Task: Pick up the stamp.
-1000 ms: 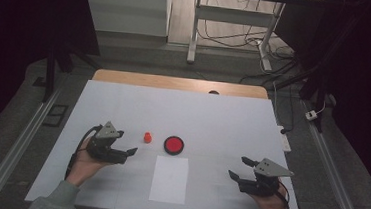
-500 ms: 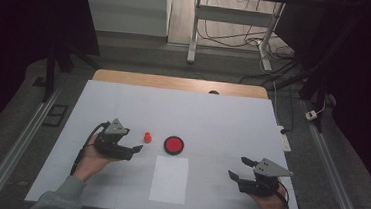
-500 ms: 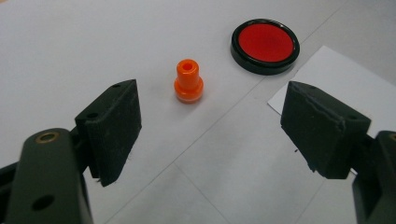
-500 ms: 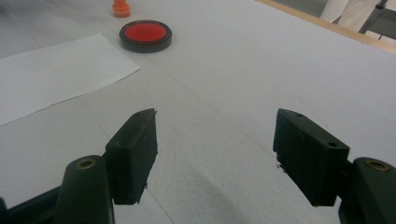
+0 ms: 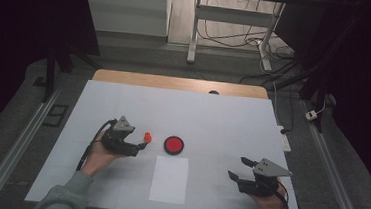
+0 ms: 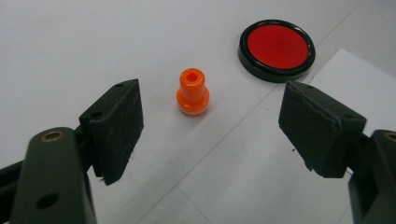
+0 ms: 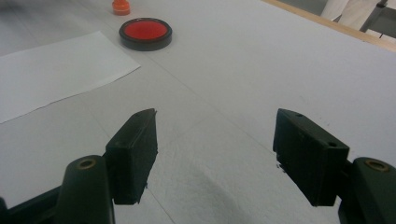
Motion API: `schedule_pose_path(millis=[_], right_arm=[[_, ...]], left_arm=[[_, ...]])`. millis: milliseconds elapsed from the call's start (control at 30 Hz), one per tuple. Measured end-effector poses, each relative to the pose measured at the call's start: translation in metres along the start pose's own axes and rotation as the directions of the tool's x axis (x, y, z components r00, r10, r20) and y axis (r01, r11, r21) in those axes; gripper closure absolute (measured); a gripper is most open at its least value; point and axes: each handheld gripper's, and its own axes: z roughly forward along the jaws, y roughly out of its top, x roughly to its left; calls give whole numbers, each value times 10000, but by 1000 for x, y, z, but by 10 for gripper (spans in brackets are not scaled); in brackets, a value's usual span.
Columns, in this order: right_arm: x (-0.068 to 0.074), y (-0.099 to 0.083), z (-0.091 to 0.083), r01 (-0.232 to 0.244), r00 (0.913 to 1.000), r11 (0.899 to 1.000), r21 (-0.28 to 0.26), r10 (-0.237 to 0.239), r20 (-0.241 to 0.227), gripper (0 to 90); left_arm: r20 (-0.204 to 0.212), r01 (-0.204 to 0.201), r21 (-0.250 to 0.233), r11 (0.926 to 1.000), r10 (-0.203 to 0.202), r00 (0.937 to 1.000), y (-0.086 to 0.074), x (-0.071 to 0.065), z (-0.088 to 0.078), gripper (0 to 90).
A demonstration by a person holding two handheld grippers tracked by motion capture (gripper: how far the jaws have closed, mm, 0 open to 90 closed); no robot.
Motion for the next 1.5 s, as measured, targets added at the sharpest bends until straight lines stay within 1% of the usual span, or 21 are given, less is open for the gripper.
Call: schedule_pose_path(millis=[167,200,233,267,367,433,533,667,933,1267,1400,1500], right_arm=[[0,0,1,16,10000,10000,24,-16,-10,303],[0,0,1,41,10000,10000,72,-42,41,303],[0,0,1,51,10000,10000,84,-51,44,303],[0,0,1,37,10000,10000,61,-37,-3,303],[0,-1,1,35,10000,10000,31,-35,-9,303],[0,-1,1,14,10000,10000,34,-14,21,303],[0,-1,1,17,10000,10000,33,-17,1,303],[0,-1,1,30,10000,10000,39,-30,21,303],[0,-2,1,-15,10000,10000,-4,15,8,304],[-1,-2,1,-12,10000,10000,3,12,20,304],[0,-2,1,-9,10000,10000,25,9,23,305],[0,-2,1,-22,10000,10000,39,22,24,305]], left_arm=[[-5,-1,29,10000,1,10000,1,2,7,240],[9,-2,52,10000,2,10000,2,3,11,243],[9,-2,52,10000,2,10000,2,3,11,246],[17,1,77,10000,-1,10000,5,4,16,248],[37,-31,81,10000,31,10000,9,6,22,256],[14,49,25,10000,-49,10000,9,8,25,265],[-22,142,116,9998,-142,9999,9,10,30,272],[-1,275,101,9996,-275,9996,8,13,35,291],[31,102,137,9999,-102,9999,7,12,38,332],[-21,108,159,9998,-108,9999,5,14,41,416],[9,138,127,9998,-138,9999,4,15,42,454],[48,104,162,9998,-105,9999,4,15,44,466]])
